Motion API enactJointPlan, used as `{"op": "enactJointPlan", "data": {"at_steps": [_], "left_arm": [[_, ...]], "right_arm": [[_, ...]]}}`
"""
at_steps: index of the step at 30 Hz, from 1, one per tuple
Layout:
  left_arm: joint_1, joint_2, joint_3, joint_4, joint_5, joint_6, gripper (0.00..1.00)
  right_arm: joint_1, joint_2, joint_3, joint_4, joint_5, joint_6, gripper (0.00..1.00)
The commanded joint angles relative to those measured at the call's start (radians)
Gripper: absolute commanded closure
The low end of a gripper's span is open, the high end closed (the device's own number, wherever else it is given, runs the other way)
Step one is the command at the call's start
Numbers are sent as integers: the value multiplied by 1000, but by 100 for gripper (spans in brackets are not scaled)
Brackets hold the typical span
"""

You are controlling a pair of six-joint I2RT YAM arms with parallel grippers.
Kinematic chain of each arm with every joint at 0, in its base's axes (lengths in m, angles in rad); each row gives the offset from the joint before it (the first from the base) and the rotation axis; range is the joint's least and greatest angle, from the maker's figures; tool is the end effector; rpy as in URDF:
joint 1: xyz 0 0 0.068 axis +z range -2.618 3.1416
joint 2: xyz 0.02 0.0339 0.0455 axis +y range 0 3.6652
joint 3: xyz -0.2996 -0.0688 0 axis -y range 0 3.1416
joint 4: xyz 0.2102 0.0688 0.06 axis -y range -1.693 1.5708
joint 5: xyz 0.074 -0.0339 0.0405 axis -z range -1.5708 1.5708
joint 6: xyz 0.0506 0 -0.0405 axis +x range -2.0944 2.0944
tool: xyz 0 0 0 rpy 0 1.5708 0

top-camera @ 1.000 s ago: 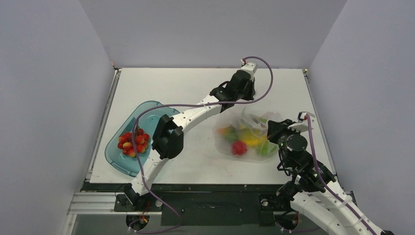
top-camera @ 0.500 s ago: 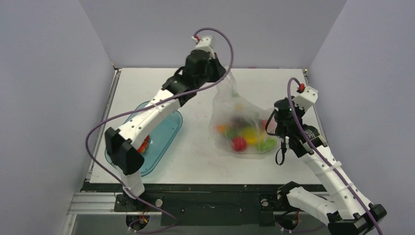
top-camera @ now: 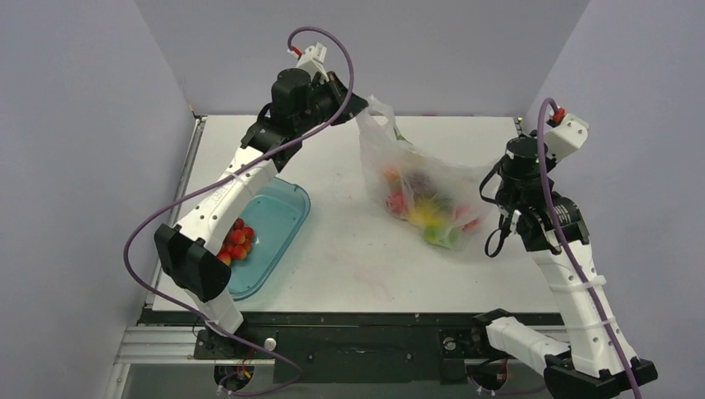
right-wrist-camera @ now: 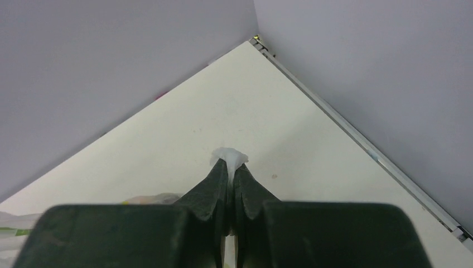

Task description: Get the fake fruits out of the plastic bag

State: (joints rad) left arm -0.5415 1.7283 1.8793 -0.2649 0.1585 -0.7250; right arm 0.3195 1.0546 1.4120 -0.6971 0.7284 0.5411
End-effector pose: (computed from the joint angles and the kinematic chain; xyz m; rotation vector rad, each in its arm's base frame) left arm 0.3292 -0.2073 0.4862 -0.0379 1.8031 -1.0649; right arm 0.1562 0.0162 0.4666 0.6662 1.6969 -0.0906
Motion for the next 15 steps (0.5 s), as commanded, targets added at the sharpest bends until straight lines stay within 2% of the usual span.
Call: {"op": "enactJointPlan", "data": {"at_steps": [1, 4, 9, 15], "left_arm": [[3, -105, -126, 53, 30, 13, 100], [7, -175, -275, 73, 31, 21, 100], [51, -247, -435, 22, 71, 22, 100], [128, -338, -537, -6, 97, 2, 100]], "right_arm": [[-8, -110, -138, -17, -147, 17, 100], [-7, -186, -265, -24, -306, 43, 100], [-4, -299, -427, -51, -764, 33, 100], [-4, -279, -514, -150, -984, -39, 100]]}}
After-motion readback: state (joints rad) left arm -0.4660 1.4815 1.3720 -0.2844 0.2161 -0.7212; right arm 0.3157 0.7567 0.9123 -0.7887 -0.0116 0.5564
